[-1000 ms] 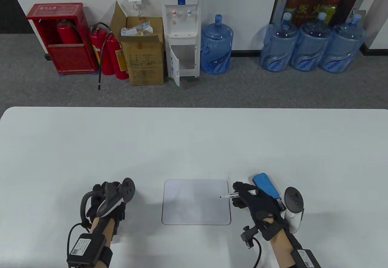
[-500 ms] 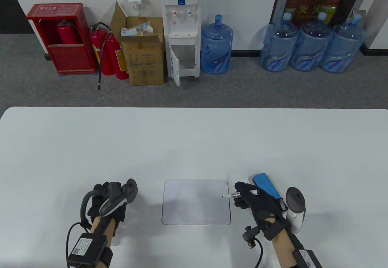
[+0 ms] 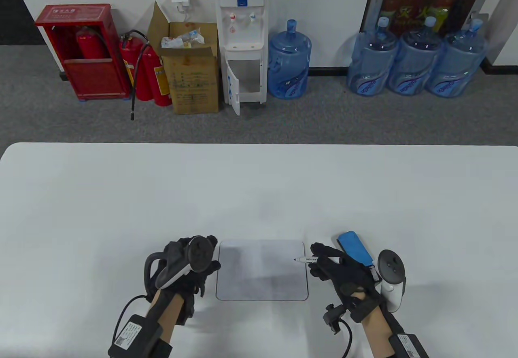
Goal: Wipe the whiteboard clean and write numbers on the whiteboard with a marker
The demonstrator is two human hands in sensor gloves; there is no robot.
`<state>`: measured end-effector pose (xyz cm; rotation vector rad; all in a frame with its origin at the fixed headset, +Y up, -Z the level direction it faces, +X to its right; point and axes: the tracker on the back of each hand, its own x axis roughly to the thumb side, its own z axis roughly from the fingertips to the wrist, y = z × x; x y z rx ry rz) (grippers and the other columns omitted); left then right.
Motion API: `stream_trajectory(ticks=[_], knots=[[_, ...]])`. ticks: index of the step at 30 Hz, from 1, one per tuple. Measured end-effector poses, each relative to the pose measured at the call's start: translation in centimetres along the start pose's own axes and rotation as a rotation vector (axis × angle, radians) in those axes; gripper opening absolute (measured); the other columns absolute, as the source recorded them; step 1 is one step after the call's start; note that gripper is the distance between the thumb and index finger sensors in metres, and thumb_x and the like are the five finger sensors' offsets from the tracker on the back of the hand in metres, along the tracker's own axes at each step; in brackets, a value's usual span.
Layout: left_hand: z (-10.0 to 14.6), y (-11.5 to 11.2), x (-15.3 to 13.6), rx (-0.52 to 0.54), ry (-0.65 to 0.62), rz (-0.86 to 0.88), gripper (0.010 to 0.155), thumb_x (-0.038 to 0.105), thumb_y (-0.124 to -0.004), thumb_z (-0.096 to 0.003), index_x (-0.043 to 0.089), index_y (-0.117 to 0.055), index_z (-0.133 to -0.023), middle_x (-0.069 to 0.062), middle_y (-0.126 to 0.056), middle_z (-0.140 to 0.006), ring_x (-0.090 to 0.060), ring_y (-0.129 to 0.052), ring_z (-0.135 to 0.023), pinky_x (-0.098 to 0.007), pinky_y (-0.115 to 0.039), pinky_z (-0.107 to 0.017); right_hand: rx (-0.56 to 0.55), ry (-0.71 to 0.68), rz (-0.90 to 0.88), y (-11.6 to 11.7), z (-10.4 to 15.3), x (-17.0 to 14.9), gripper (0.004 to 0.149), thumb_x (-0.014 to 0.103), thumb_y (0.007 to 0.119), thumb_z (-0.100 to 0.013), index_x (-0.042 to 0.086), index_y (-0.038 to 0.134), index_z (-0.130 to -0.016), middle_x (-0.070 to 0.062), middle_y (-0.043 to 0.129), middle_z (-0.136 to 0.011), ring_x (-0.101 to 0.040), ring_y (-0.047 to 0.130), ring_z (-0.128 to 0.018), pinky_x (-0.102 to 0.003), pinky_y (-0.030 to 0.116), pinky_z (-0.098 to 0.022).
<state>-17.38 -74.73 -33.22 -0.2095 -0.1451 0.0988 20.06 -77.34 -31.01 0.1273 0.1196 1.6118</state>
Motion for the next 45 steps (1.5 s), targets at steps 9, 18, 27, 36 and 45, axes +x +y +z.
stream_trajectory(ticks=[9,18,27,36,45], knots=[[-0.5,-3.0,1.7,-0.128,-0.041,-0.095,0.081,0.065,-0.072,-0.0392,0.04,-0.047,-0.113,-0.002,-0.05,-0.125,-0.038,-0.058,-0.112,-0.066,-0.044,-0.08,0.031,0.007,0.063,0.8,-0.2,-0.4,0.055,0.043,0.085,-0.044,0.016,0.082,-0.092,-0.014,0.087,-0.081,-0.035,0.093,-0.065,-0.057,0.07,-0.05],[-0.3,-3.6,1.8,-0.146,-0.045,-0.136,0.08,0.065,-0.07,-0.039,0.041,-0.046,-0.111,-0.002,-0.043,-0.125,-0.037,-0.053,-0.113,-0.064,-0.045,-0.08,0.109,-0.005,0.198,3.4,-0.7,-0.4,0.055,0.044,0.084,-0.044,0.017,0.081,-0.092,-0.014,0.087,-0.081,-0.035,0.093,-0.065,-0.055,0.072,-0.047],[-0.2,-3.5,1.8,-0.14,-0.05,-0.131,0.079,0.064,-0.069,-0.039,0.041,-0.046,-0.111,-0.002,-0.041,-0.125,-0.038,-0.051,-0.112,-0.064,-0.045,-0.08,0.203,-0.01,0.362,7.8,-2.6,0.7,0.055,0.044,0.084,-0.045,0.019,0.081,-0.093,-0.013,0.086,-0.083,-0.033,0.094,-0.063,-0.052,0.074,-0.043],[0.0,-3.6,1.8,-0.134,-0.054,-0.115,0.079,0.064,-0.068,-0.0391,0.04,-0.045,-0.111,-0.002,-0.04,-0.125,-0.038,-0.05,-0.112,-0.063,-0.046,-0.079,0.206,0.032,0.397,11.7,-6.2,0.7,0.055,0.042,0.085,-0.044,0.019,0.08,-0.094,-0.014,0.083,-0.086,-0.035,0.093,-0.062,-0.052,0.074,-0.041],[0.1,-3.7,1.7,-0.135,-0.053,-0.105,0.079,0.064,-0.068,-0.0395,0.04,-0.045,-0.111,-0.002,-0.039,-0.125,-0.038,-0.048,-0.112,-0.063,-0.046,-0.079,0.193,0.08,0.454,12.6,-7.5,-0.1,0.055,0.04,0.085,-0.045,0.023,0.077,-0.096,-0.012,0.079,-0.091,-0.034,0.094,-0.057,-0.048,0.075,-0.036]])
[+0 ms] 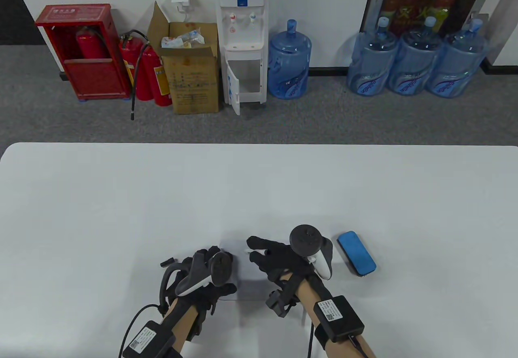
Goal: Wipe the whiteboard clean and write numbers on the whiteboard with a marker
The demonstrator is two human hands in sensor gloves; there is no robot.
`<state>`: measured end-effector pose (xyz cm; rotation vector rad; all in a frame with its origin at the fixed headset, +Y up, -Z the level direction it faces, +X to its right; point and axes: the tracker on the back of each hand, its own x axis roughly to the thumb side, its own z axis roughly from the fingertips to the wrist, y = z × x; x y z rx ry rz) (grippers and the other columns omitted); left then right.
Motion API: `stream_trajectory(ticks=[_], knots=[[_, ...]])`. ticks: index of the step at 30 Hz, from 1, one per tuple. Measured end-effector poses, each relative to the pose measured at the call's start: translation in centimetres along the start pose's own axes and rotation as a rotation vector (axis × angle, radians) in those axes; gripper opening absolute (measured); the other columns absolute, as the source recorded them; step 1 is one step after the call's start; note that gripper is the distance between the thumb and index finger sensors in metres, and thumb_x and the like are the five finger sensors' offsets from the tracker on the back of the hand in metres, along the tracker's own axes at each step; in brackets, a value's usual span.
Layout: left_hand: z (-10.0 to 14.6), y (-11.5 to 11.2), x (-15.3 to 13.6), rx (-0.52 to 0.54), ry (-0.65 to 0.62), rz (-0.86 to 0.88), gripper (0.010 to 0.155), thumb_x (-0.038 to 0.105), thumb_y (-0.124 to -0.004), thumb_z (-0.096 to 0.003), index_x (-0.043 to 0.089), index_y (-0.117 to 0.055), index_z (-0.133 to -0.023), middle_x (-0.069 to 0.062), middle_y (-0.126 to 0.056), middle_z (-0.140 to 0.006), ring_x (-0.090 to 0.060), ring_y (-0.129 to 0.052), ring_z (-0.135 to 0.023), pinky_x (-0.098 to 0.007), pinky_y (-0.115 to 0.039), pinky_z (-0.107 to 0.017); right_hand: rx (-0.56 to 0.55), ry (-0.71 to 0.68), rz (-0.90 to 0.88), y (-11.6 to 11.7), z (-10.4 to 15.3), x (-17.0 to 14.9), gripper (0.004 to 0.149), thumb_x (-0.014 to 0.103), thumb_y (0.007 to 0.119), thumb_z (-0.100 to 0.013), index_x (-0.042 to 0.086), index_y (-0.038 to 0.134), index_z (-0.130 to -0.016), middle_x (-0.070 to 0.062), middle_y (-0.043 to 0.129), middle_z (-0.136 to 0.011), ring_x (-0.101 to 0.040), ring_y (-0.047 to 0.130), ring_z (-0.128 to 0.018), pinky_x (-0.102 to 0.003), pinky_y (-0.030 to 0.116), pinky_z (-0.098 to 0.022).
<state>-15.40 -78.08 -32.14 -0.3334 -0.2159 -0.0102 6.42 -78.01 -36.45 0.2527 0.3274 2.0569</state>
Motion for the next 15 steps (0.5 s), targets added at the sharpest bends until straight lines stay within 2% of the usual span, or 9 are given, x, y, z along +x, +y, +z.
stream_trajectory(ticks=[10,15], knots=[[0.02,-0.01,0.01,-0.002,0.001,0.003,0.079,0.064,-0.067,-0.0396,0.04,-0.045,-0.111,-0.003,-0.039,-0.125,-0.038,-0.048,-0.112,-0.063,-0.046,-0.079,-0.014,0.025,0.042,0.21,-0.37,0.06,0.055,0.04,0.085,-0.044,0.02,0.079,-0.095,-0.014,0.081,-0.089,-0.034,0.095,-0.054,-0.048,0.075,-0.033],[0.02,-0.01,0.01,-0.002,0.001,0.003,0.079,0.063,-0.067,-0.0397,0.04,-0.044,-0.111,-0.003,-0.038,-0.125,-0.039,-0.048,-0.112,-0.063,-0.046,-0.079,0.026,-0.013,0.073,0.48,0.21,0.37,0.054,0.041,0.085,-0.044,0.017,0.081,-0.093,-0.015,0.084,-0.086,-0.034,0.095,-0.053,-0.048,0.075,-0.032]])
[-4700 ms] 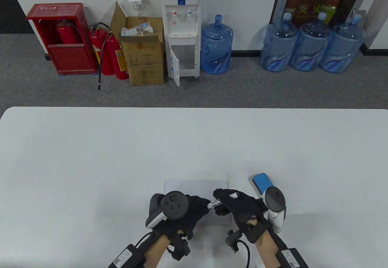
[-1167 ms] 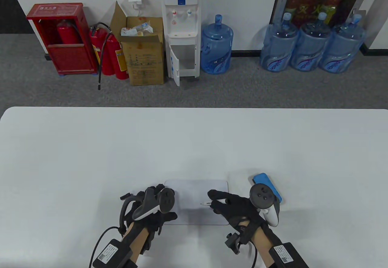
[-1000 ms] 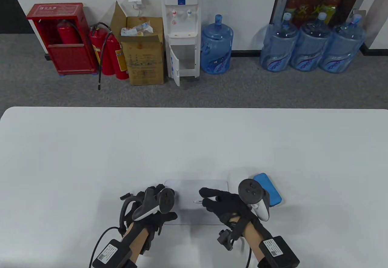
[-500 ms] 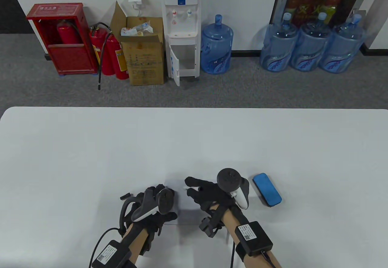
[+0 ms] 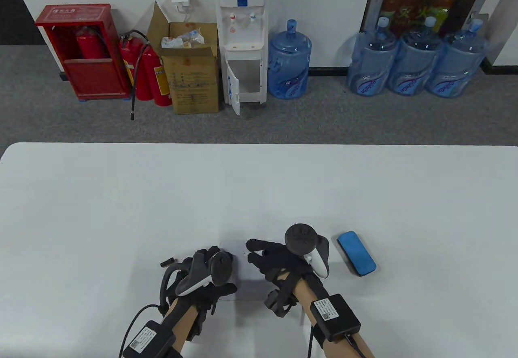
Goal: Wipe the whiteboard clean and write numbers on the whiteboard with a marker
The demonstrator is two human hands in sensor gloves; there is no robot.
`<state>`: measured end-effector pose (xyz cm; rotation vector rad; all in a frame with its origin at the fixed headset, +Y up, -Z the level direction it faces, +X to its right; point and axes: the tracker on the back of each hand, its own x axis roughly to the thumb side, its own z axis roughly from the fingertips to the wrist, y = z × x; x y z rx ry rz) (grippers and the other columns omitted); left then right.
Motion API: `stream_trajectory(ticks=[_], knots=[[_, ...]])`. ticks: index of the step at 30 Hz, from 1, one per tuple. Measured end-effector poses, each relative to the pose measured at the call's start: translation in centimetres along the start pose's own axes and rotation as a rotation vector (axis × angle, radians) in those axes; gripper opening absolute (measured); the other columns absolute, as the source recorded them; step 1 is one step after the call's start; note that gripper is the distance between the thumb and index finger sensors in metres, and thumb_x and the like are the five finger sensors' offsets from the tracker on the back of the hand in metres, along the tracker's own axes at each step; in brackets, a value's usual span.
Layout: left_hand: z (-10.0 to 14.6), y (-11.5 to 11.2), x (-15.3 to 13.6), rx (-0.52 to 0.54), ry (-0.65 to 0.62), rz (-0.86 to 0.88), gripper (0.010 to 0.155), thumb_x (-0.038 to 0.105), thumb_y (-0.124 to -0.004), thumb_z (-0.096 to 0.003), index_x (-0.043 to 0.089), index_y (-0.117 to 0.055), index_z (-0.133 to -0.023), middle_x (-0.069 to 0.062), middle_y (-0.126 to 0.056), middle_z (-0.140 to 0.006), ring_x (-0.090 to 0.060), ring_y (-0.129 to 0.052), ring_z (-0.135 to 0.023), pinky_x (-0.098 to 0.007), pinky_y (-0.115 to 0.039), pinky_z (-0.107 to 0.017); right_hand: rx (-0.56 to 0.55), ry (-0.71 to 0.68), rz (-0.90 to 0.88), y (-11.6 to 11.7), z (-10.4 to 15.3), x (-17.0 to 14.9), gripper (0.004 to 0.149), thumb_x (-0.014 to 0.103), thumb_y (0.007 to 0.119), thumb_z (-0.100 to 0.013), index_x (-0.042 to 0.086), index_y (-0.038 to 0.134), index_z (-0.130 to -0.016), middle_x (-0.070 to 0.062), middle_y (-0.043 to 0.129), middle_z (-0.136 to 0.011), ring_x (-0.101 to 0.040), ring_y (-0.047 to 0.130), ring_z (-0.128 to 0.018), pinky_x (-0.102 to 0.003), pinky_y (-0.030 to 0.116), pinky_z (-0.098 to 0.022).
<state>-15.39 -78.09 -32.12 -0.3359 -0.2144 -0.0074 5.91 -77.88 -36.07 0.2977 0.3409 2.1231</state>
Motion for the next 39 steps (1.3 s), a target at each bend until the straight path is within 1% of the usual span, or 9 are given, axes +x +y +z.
stream_trajectory(ticks=[6,9,13,15,18,22,27,34,39], knots=[[0.0,0.0,0.0,0.0,0.0,0.0,0.079,0.063,-0.067,-0.0397,0.04,-0.044,-0.111,-0.002,-0.038,-0.125,-0.038,-0.047,-0.112,-0.063,-0.046,-0.079,0.048,-0.07,0.047,0.8,1.4,0.5,0.052,0.045,0.085,-0.044,0.016,0.086,-0.088,-0.014,0.089,-0.08,-0.032,0.097,-0.052,-0.047,0.077,-0.031],[0.0,0.0,0.0,-0.002,0.001,0.003,0.079,0.063,-0.067,-0.0398,0.04,-0.044,-0.111,-0.003,-0.038,-0.125,-0.039,-0.047,-0.112,-0.063,-0.046,-0.079,0.045,-0.06,0.019,0.7,1.5,0.2,0.052,0.044,0.085,-0.044,0.016,0.086,-0.088,-0.014,0.09,-0.079,-0.033,0.097,-0.052,-0.048,0.077,-0.031],[0.0,0.0,0.0,-0.004,0.001,0.004,0.079,0.063,-0.067,-0.04,0.04,-0.044,-0.111,-0.002,-0.037,-0.125,-0.038,-0.047,-0.112,-0.063,-0.046,-0.079,-0.032,-0.044,-0.041,-0.3,1.3,-0.2,0.054,0.044,0.085,-0.044,0.015,0.085,-0.089,-0.015,0.088,-0.08,-0.033,0.097,-0.052,-0.048,0.077,-0.031],[0.0,0.0,0.0,-0.005,0.001,0.005,0.078,0.063,-0.067,-0.04,0.04,-0.044,-0.111,-0.002,-0.038,-0.125,-0.039,-0.046,-0.112,-0.063,-0.046,-0.079,-0.091,0.009,-0.069,-1.3,1.1,-0.6,0.054,0.042,0.085,-0.044,0.015,0.083,-0.09,-0.016,0.086,-0.082,-0.034,0.096,-0.052,-0.049,0.076,-0.032],[0.0,0.0,0.0,-0.005,0.001,0.005,0.078,0.063,-0.067,-0.04,0.04,-0.044,-0.111,-0.003,-0.037,-0.125,-0.038,-0.046,-0.112,-0.063,-0.046,-0.079,-0.119,0.06,-0.049,-2.3,1.0,-1.0,0.054,0.041,0.086,-0.044,0.017,0.082,-0.092,-0.015,0.084,-0.085,-0.034,0.095,-0.053,-0.049,0.075,-0.032],[0.0,0.0,0.0,-0.005,0.001,0.005,0.078,0.063,-0.067,-0.0401,0.04,-0.044,-0.111,-0.003,-0.037,-0.125,-0.039,-0.046,-0.112,-0.063,-0.046,-0.079,-0.115,0.064,-0.063,-2.4,0.8,-1.3,0.054,0.04,0.086,-0.044,0.018,0.081,-0.093,-0.015,0.083,-0.087,-0.034,0.096,-0.052,-0.048,0.075,-0.031],[0.0,0.0,0.0,-0.005,0.001,0.005,0.078,0.064,-0.067,-0.0402,0.04,-0.043,-0.111,-0.003,-0.037,-0.125,-0.038,-0.046,-0.113,-0.063,-0.046,-0.079,-0.111,0.078,0.002,-2.0,0.8,-1.4,0.054,0.04,0.086,-0.044,0.019,0.081,-0.093,-0.015,0.083,-0.087,-0.034,0.096,-0.051,-0.048,0.076,-0.031],[0.0,0.0,0.0,-0.009,0.001,0.011,0.078,0.064,-0.067,-0.0404,0.04,-0.043,-0.111,-0.003,-0.036,-0.125,-0.039,-0.045,-0.112,-0.063,-0.046,-0.079,-0.138,0.103,-0.002,-3.2,1.7,-1.9,0.053,0.039,0.086,-0.044,0.016,0.082,-0.092,-0.016,0.083,-0.086,-0.036,0.095,-0.052,-0.049,0.075,-0.031],[0.0,-0.1,0.0,-0.009,0.001,0.01,0.078,0.064,-0.067,-0.0404,0.04,-0.043,-0.111,-0.003,-0.036,-0.125,-0.039,-0.046,-0.112,-0.063,-0.046,-0.079,-0.054,0.026,0.025,-2.3,2.8,-1.6,0.052,0.042,0.086,-0.044,0.016,0.085,-0.09,-0.015,0.087,-0.083,-0.034,0.097,-0.05,-0.047,0.077,-0.029]])
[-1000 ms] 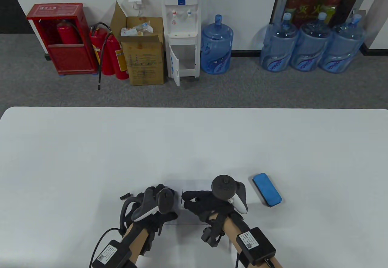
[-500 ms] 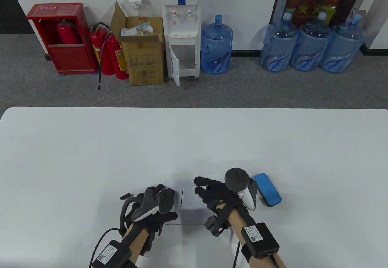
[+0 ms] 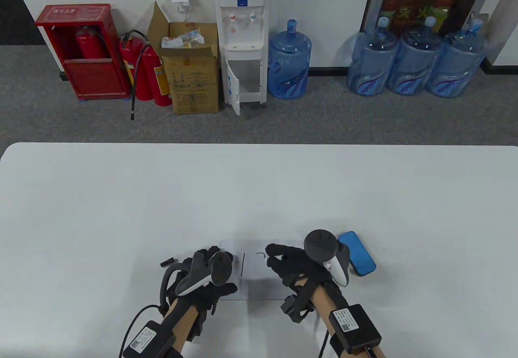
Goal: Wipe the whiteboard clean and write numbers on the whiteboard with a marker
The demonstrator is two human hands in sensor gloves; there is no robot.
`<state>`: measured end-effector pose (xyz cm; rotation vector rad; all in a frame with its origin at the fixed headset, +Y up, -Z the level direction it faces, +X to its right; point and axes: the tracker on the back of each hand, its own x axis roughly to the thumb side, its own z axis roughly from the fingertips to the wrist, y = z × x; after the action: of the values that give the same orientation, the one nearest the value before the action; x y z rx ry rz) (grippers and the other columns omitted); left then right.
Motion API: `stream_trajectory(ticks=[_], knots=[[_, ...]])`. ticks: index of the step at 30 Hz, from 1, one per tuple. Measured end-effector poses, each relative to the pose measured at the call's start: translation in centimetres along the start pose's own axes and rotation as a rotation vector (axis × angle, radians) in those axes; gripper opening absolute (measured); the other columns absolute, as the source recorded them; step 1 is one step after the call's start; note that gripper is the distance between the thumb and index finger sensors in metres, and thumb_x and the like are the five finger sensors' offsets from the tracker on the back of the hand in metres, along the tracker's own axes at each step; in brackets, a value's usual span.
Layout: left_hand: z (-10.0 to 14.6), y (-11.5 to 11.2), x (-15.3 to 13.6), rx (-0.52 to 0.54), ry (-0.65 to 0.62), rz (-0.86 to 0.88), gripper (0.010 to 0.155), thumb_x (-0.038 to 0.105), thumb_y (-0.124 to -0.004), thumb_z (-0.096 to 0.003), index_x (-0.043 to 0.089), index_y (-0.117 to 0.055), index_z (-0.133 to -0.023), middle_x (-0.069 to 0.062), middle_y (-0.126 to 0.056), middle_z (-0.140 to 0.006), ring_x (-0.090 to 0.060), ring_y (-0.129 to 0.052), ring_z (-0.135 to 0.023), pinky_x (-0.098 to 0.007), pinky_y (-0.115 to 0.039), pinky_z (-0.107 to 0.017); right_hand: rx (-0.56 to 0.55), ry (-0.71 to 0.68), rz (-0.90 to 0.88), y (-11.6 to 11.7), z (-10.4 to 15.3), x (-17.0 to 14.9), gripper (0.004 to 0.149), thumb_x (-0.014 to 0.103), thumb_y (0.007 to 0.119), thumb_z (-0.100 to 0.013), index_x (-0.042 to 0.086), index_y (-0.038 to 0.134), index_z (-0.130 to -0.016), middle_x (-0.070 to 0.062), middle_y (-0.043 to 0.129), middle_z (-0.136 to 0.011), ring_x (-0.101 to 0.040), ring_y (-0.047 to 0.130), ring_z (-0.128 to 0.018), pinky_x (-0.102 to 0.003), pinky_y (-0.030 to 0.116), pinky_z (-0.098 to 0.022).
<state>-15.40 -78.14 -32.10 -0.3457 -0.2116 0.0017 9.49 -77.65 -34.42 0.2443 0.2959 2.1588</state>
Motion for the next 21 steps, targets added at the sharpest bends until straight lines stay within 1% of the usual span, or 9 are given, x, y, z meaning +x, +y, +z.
stream_trajectory(ticks=[2,5,8,12,14,17,21], knots=[[0.0,0.0,0.0,0.0,0.0,0.0,0.078,0.064,-0.067,-0.0403,0.04,-0.043,-0.111,-0.003,-0.036,-0.125,-0.039,-0.045,-0.112,-0.063,-0.046,-0.079,0.031,-0.026,0.001,0.8,0.5,0.3,0.052,0.042,0.085,-0.044,0.017,0.085,-0.09,-0.015,0.086,-0.083,-0.033,0.097,-0.05,-0.047,0.077,-0.029],[0.0,0.0,0.0,0.0,0.0,0.0,0.078,0.063,-0.067,-0.0403,0.04,-0.043,-0.111,-0.003,-0.036,-0.125,-0.039,-0.046,-0.112,-0.063,-0.046,-0.079,0.03,-0.04,0.019,1.1,1.0,0.5,0.052,0.042,0.085,-0.044,0.017,0.084,-0.09,-0.015,0.086,-0.083,-0.033,0.097,-0.05,-0.047,0.077,-0.029],[0.0,0.0,0.0,0.0,0.0,0.0,0.078,0.064,-0.067,-0.0404,0.04,-0.043,-0.111,-0.003,-0.036,-0.125,-0.039,-0.045,-0.113,-0.063,-0.046,-0.079,0.006,-0.015,0.002,0.2,1.4,0.0,0.052,0.041,0.086,-0.044,0.015,0.085,-0.089,-0.016,0.087,-0.082,-0.035,0.097,-0.05,-0.049,0.076,-0.029],[0.0,0.0,0.0,0.0,0.0,0.0,0.078,0.064,-0.067,-0.0404,0.04,-0.043,-0.111,-0.003,-0.036,-0.125,-0.039,-0.045,-0.113,-0.063,-0.046,-0.079,-0.042,0.042,-0.028,-1.6,1.8,-1.0,0.052,0.04,0.087,-0.044,0.013,0.086,-0.088,-0.017,0.087,-0.081,-0.036,0.096,-0.05,-0.05,0.075,-0.03],[0.0,0.0,0.0,0.0,0.0,0.0,0.078,0.064,-0.067,-0.0405,0.04,-0.043,-0.111,-0.002,-0.036,-0.125,-0.038,-0.045,-0.112,-0.063,-0.046,-0.079,-0.049,0.057,-0.059,-2.0,1.9,-1.4,0.052,0.04,0.087,-0.044,0.013,0.086,-0.088,-0.018,0.087,-0.081,-0.036,0.096,-0.051,-0.05,0.075,-0.03],[0.0,0.0,0.0,-0.001,0.001,0.001,0.078,0.063,-0.067,-0.0405,0.04,-0.043,-0.111,-0.002,-0.036,-0.125,-0.038,-0.045,-0.113,-0.063,-0.046,-0.079,-0.089,0.054,-0.131,-2.4,1.7,-1.6,0.053,0.041,0.086,-0.044,0.013,0.084,-0.09,-0.018,0.086,-0.082,-0.036,0.096,-0.05,-0.049,0.075,-0.03],[0.0,0.0,0.0,-0.006,0.004,0.005,0.078,0.064,-0.066,-0.0406,0.04,-0.042,-0.111,-0.002,-0.035,-0.125,-0.038,-0.044,-0.113,-0.063,-0.045,-0.08,-0.156,0.104,-0.111,-2.9,1.3,-1.7,0.054,0.04,0.085,-0.045,0.015,0.081,-0.093,-0.018,0.082,-0.086,-0.036,0.095,-0.052,-0.05,0.074,-0.032]])
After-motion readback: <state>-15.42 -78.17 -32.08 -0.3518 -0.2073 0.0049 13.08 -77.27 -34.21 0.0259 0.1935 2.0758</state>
